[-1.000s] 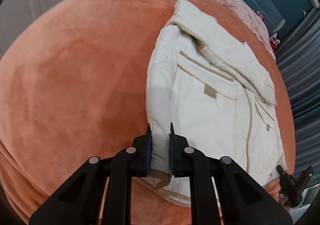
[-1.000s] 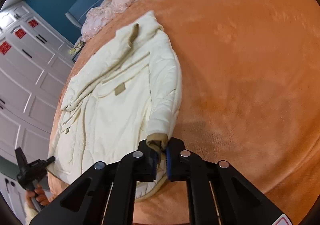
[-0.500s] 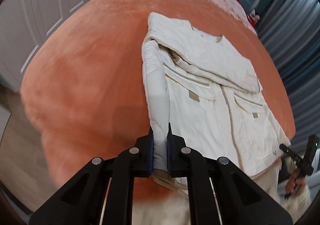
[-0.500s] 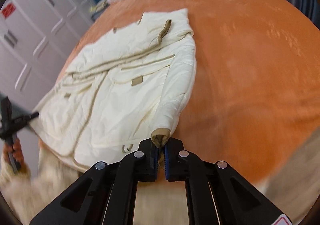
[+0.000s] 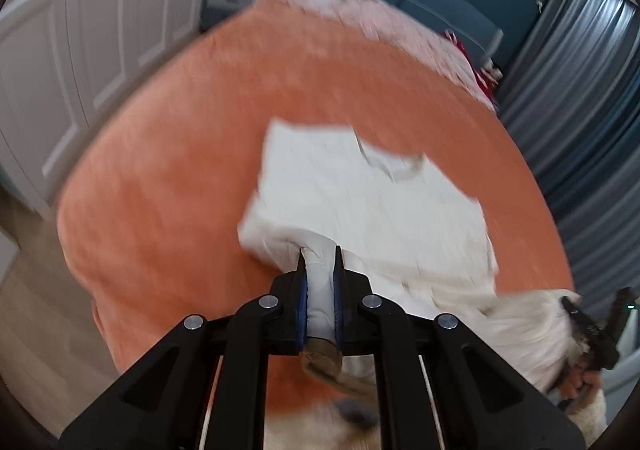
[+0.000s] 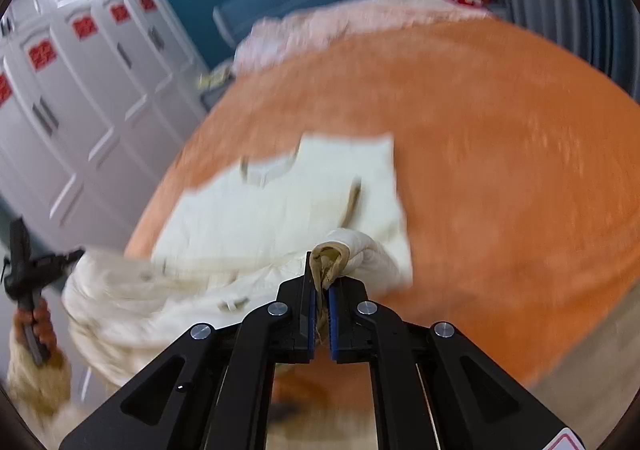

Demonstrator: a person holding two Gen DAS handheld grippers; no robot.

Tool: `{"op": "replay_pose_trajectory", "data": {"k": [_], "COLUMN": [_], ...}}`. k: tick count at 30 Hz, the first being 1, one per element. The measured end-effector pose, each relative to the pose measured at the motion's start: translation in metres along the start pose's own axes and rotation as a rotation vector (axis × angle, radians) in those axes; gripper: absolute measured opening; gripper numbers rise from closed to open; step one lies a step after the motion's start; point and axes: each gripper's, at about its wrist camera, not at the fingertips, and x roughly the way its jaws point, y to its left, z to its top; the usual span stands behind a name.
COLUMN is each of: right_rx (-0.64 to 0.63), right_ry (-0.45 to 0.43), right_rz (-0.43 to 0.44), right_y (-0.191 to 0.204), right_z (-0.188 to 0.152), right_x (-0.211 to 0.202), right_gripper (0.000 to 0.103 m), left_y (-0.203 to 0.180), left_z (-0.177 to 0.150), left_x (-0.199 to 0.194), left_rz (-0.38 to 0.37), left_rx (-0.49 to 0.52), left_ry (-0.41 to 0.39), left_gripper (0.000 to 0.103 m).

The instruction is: Fold large clothes

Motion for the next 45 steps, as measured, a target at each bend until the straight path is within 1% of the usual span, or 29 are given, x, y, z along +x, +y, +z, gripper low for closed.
{"op": "replay_pose_trajectory", "data": {"k": [2,4,6,10,12,16,19,22,23,24,25,26,27,28,29,30,31,32,34,36,37,39,41,43,44,45], "right_rx": [-0.008,0.0,0.014,0.077,0.105,0.131,0.125,0.161,0.178,0.194,0.21,0.219,0.224,0.224,0.221,0.216,0.201,0.184,0.161,0.141,0.128,0.107,0.09,0.082,0.079,0.074], "right_ry": [-0.042,-0.08,-0.102,-0.101,-0.093,-0.083,-0.079,-0.09,-0.104,-0.117,-0.139,-0.163,-0.201,-0.221,-0.234,-0.238,-0.23,-0.214,-0.182,-0.141,-0.108,-0.053,-0.012,0.016,0.028,0.045], "right_rz": [-0.011,-0.018,-0.031,-0.069,-0.092,-0.115,-0.14,-0.129,-0.119,-0.109,-0.098,-0.096,-0.102,-0.103,-0.104,-0.108,-0.115,-0.122,-0.135,-0.141,-0.144,-0.161,-0.182,-0.203,-0.207,-0.203], "right_y": [0.005,0.007,0.008,0.004,0.002,-0.003,-0.003,-0.009,-0.011,-0.013,-0.015,-0.018,-0.019,-0.02,-0.02,-0.021,-0.02,-0.019,-0.018,-0.015,-0.015,-0.015,-0.017,-0.02,-0.021,-0.023], "right_z": [0.021,0.045,0.065,0.09,0.1,0.11,0.112,0.111,0.109,0.109,0.109,0.109,0.109,0.11,0.11,0.111,0.112,0.112,0.112,0.112,0.112,0.113,0.113,0.113,0.114,0.115], "right_x": [0.014,0.034,0.054,0.097,0.119,0.151,0.17,0.182,0.182,0.182,0.18,0.176,0.169,0.165,0.162,0.162,0.163,0.166,0.174,0.186,0.195,0.212,0.226,0.239,0.244,0.252], "right_gripper": [0.004,0.004,0.004,0.004,0.004,0.005,0.006,0.01,0.015,0.017,0.021,0.028,0.032,0.042,0.051,0.054,0.056,0.056,0.058,0.063,0.065,0.065,0.065,0.065,0.065,0.061], "left_y": [-0.003,-0.005,-0.007,-0.014,-0.015,-0.012,-0.008,0.003,0.009,0.011,0.014,0.015,0.012,0.011,0.01,0.01,0.009,0.009,0.01,0.01,0.011,0.011,0.014,0.013,0.014,0.014], "left_z": [0.021,0.041,0.054,0.085,0.093,0.104,0.107,0.11,0.111,0.111,0.112,0.113,0.114,0.115,0.114,0.115,0.118,0.123,0.126,0.123,0.123,0.117,0.111,0.107,0.106,0.107], "left_x": [0.01,0.028,0.045,0.093,0.113,0.162,0.188,0.204,0.208,0.209,0.208,0.197,0.189,0.174,0.157,0.149,0.147,0.151,0.163,0.185,0.192,0.22,0.239,0.25,0.256,0.258], "left_rz": [0.017,0.034,0.052,0.12,0.143,0.21,0.234,0.214,0.196,0.187,0.182,0.248,0.287,0.308,0.301,0.286,0.274,0.261,0.231,0.2,0.19,0.164,0.156,0.139,0.129,0.114], "left_rx": [0.004,0.002,0.0,0.001,0.002,0.015,0.015,-0.032,-0.063,-0.077,-0.09,-0.083,-0.074,-0.061,-0.047,-0.038,-0.027,-0.01,0.004,0.009,0.011,0.014,-0.001,-0.017,-0.033,-0.039], "left_ry": [-0.039,-0.056,-0.06,-0.07,-0.058,-0.026,0.002,0.032,0.037,0.037,0.027,-0.039,-0.096,-0.178,-0.27,-0.299,-0.289,-0.244,-0.18,-0.092,-0.064,0.039,0.089,0.099,0.104,0.111], "left_gripper": [0.009,0.01,0.01,0.011,0.012,0.012,0.013,0.015,0.016,0.02,0.025,0.052,0.08,0.091,0.098,0.098,0.098,0.098,0.098,0.098,0.098,0.098,0.097,0.094,0.081,0.057]}}
